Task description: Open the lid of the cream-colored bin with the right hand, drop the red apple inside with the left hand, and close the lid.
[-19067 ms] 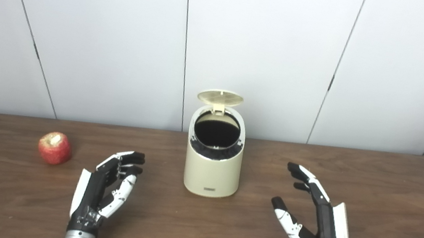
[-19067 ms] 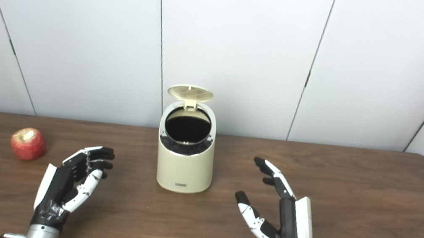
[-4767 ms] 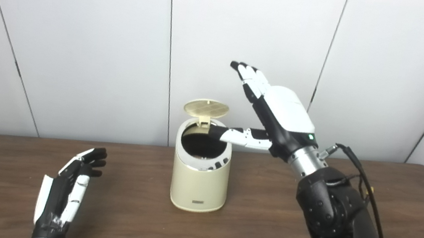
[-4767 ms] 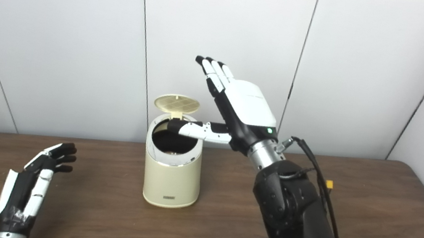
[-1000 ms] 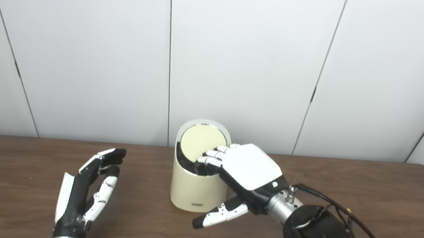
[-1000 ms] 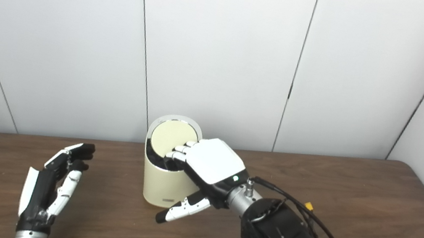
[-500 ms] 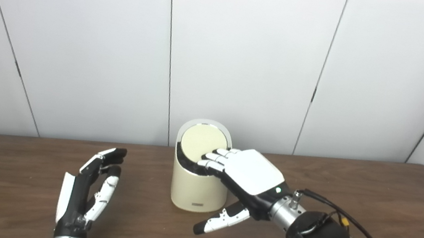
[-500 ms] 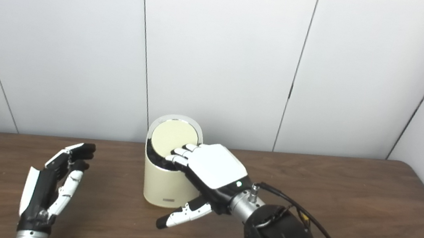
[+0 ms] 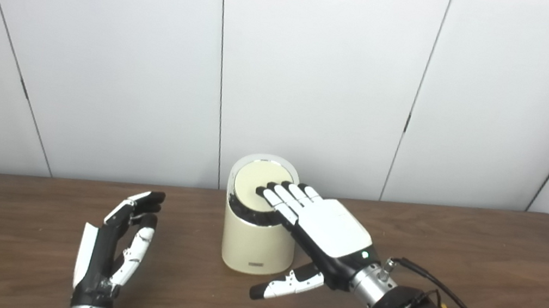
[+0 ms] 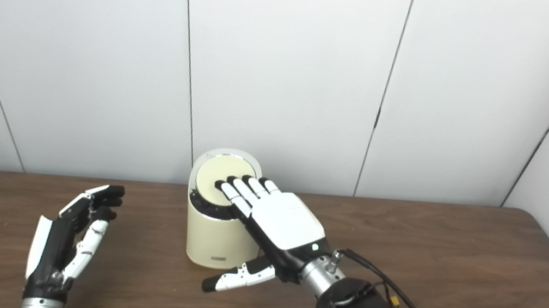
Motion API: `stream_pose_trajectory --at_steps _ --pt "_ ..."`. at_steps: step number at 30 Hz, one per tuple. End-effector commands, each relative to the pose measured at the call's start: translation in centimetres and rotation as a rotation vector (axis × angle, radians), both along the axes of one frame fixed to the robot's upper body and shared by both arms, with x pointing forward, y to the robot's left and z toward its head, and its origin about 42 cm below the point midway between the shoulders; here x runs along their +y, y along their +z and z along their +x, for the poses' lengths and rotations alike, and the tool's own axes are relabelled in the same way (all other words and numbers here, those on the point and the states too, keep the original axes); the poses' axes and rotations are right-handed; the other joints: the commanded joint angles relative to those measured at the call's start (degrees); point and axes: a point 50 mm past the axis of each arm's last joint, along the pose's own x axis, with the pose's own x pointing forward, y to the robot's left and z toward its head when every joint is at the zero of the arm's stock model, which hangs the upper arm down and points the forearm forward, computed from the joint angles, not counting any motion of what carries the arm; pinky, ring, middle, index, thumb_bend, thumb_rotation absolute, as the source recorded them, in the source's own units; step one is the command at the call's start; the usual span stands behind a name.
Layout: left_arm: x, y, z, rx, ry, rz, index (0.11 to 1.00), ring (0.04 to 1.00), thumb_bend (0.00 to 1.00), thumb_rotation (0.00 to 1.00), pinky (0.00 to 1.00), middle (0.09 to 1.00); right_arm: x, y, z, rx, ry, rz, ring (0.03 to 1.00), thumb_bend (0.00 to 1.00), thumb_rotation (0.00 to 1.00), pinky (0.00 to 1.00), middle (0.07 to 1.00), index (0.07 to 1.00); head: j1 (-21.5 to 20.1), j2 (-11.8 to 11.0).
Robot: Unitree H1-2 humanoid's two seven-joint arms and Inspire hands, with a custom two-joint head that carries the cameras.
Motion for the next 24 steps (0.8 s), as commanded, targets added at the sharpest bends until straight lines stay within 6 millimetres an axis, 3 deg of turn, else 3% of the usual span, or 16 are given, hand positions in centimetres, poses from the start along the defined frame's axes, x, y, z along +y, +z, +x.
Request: stream_pose_trajectory --at_steps 1,10,14,18,19,21,24 --pt "-0.8 -1.0 -0.5 0.017 -0.013 -0.013 0.751 0.729 0.42 0.77 0.65 0.757 0.1 1.8 0.2 -0.113 -0.01 0.036 1.0 0.89 0.82 1.0 1.0 1.0 -0.05 0.08" --pt "-0.7 -1.1 -0.5 0.023 -0.016 -0.009 0.755 0.734 0.41 0.77 0.66 0.759 -0.1 2.5 0.1 -0.158 -0.07 0.049 1.0 0.96 0.84 1.0 1.0 1.0 -0.18 -0.31" --pt "-0.7 -1.2 -0.5 0.025 -0.013 -0.006 0.752 0.73 0.41 0.77 0.65 0.756 -1.0 2.4 -0.4 -0.233 -0.058 0.151 1.0 0.94 0.82 1.0 1.0 1.0 0.01 -0.27" --pt "-0.6 -1.2 -0.6 0.025 -0.009 -0.012 0.751 0.735 0.4 0.76 0.65 0.758 -3.2 1.5 -0.5 -0.351 -0.009 0.329 1.0 0.69 0.91 1.0 1.0 1.0 0.2 -0.03" --pt "-0.6 -1.2 -0.6 0.024 -0.004 -0.003 0.751 0.734 0.38 0.75 0.65 0.758 -3.9 1.1 -0.6 -0.369 0.002 0.398 1.0 0.49 0.9 1.0 1.0 1.0 0.24 -0.07" --pt "-0.4 -1.2 -0.5 0.023 0.004 0.016 0.749 0.731 0.34 0.76 0.64 0.754 -5.2 -0.2 -0.7 -0.376 -0.002 0.545 1.0 0.27 0.89 0.99 1.0 0.997 0.13 -0.13" --pt "-0.1 -1.3 -0.5 0.027 0.016 0.032 0.744 0.729 0.26 0.74 0.64 0.746 -6.8 -2.5 -0.9 -0.338 -0.034 0.738 0.882 0.21 0.74 0.79 0.893 0.873 -0.11 -0.22"
